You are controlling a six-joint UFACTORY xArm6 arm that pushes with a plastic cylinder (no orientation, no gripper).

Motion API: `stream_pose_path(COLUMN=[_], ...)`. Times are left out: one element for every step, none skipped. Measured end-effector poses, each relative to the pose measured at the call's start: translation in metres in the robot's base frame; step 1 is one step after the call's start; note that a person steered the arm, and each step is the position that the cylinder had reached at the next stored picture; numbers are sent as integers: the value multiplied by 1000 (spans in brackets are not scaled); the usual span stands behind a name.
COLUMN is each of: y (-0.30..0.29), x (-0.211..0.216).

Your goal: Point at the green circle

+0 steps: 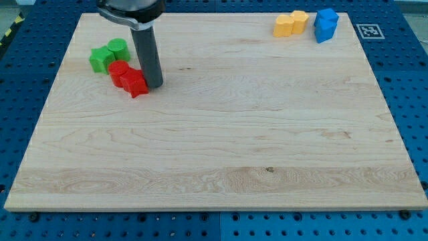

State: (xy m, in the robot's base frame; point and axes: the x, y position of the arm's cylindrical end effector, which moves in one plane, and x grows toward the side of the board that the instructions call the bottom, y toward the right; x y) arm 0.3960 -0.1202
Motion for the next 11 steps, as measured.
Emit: stream_pose_path(y=[-20, -25, -7, 5, -3, -39, -97, -120, -110, -91, -76], x=[-4, -7, -12, -34, -80, -126, -138, -125, -124, -121, -103])
